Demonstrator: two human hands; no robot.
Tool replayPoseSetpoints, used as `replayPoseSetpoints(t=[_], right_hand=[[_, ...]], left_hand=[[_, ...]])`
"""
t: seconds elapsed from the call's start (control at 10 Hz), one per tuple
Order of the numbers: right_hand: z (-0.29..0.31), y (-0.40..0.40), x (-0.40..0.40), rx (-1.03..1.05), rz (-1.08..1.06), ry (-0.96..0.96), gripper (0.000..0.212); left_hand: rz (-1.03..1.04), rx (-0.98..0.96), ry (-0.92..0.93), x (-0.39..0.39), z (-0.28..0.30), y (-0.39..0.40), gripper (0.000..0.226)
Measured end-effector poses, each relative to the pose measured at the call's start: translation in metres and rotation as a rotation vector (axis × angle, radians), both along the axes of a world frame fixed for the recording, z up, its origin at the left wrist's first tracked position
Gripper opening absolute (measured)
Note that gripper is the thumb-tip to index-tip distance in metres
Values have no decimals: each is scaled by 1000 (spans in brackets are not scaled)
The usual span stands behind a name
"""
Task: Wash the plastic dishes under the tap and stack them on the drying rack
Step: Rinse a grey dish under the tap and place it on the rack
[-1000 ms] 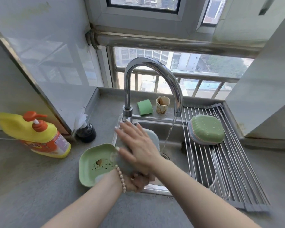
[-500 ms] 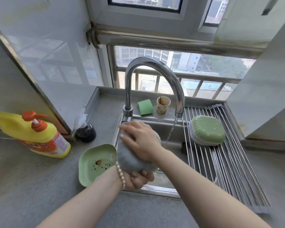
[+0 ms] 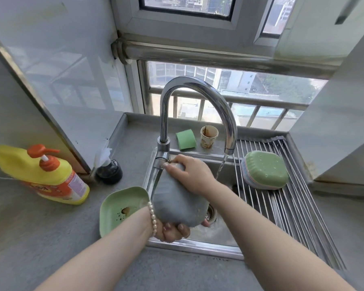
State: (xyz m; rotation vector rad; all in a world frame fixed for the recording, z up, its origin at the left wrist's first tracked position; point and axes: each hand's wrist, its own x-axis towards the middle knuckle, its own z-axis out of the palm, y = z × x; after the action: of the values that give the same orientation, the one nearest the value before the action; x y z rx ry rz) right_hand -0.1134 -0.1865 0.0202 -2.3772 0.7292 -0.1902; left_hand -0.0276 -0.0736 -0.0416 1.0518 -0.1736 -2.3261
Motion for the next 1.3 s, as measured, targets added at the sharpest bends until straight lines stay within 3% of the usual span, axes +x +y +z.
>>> replayPoseSetpoints(t=[0.1, 0.2, 0.4, 0.5, 0.6, 0.7, 0.9, 1.0, 1.2, 1.3], right_hand=[[0, -18, -4, 171, -105, 13, 45], [-5, -22, 1, 301, -233, -72, 52], [-8, -20, 11, 267, -180, 178, 47], [-10, -15, 16, 90, -160, 242, 40], [-17, 7, 30, -191, -240, 158, 36], [-34, 37, 37, -429, -204, -12, 41], [-82, 50, -19, -659, 262, -178, 50], [-80, 30, -24, -593, 134, -114, 57], [-45, 8, 20, 146, -253, 90, 54], [-46, 8, 17, 411, -652, -161, 40]], left_hand=[[16, 86, 71, -4, -1, 0, 14], [279, 195, 47, -7, -15, 15, 41], [657, 12, 54, 11, -5, 25, 61], [783, -68, -88, 19, 16, 17, 58], [926, -44, -330, 7, 21, -7, 35], [1039, 22, -334, -2, 19, -19, 30], [1264, 106, -184, 16, 11, -6, 44], [1330, 166, -276, 13, 4, -5, 48], [1389, 313, -998, 3, 20, -18, 52], [1443, 279, -1054, -7, 30, -25, 54]])
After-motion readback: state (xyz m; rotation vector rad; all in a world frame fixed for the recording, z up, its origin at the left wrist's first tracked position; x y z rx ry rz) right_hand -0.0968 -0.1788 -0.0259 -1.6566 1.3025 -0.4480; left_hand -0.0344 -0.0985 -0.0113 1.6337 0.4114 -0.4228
